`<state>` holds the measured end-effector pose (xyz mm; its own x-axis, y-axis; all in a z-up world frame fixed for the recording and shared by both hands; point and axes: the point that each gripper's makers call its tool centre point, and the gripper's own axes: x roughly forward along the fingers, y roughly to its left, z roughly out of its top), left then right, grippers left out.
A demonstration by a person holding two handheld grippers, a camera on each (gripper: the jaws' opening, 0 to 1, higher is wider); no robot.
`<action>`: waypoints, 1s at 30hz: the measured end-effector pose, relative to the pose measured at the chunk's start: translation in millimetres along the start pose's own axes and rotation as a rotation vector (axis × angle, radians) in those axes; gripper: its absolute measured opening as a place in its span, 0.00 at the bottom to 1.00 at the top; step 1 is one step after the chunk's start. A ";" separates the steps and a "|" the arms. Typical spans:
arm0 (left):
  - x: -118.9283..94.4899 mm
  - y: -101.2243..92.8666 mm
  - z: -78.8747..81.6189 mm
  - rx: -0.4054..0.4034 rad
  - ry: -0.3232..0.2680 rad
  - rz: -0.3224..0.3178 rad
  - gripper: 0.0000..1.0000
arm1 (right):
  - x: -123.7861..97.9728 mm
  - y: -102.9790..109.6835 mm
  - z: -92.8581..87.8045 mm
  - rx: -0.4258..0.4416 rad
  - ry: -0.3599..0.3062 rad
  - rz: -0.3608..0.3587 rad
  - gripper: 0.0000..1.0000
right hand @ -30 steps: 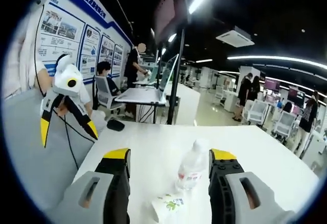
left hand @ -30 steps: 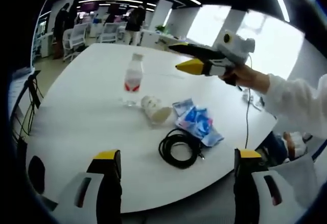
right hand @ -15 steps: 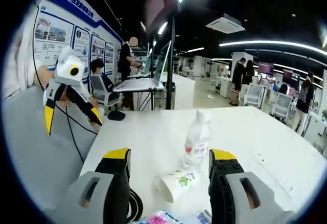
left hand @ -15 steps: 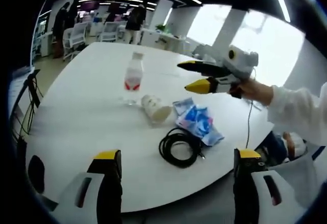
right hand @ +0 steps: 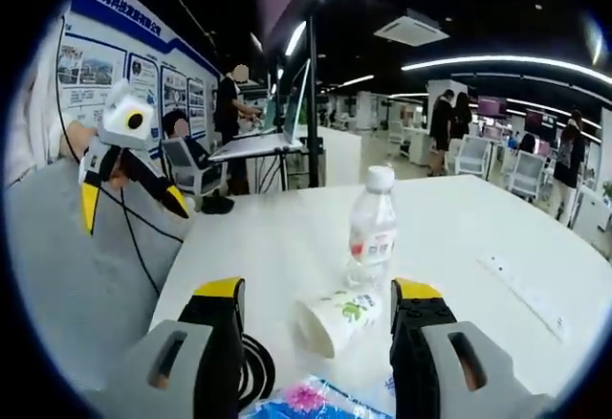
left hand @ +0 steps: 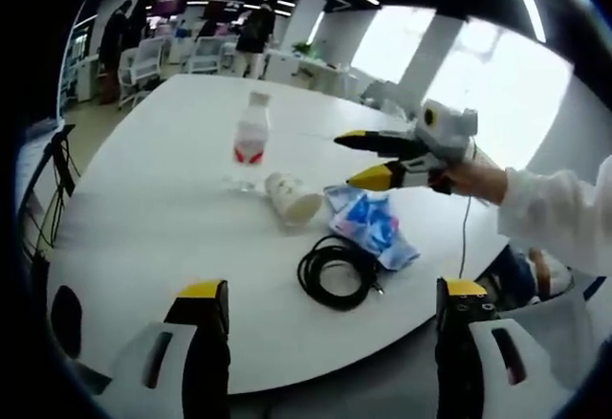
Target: Arrange the tabletop items into an orderly group along one side of the table until the central work area is clear of visible clutter.
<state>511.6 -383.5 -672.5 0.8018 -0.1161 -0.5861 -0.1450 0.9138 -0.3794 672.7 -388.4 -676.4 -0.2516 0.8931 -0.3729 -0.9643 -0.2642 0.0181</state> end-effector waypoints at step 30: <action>-0.6 7.7 -2.1 -0.042 0.003 0.021 0.86 | 29.6 -24.3 -52.5 -0.044 0.165 -0.087 0.42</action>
<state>508.7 -377.2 -676.6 0.7966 -0.0983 -0.5964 -0.1863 0.8987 -0.3970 693.0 -374.7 -736.6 -0.1473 0.8424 -0.5184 -0.9764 -0.2074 -0.0597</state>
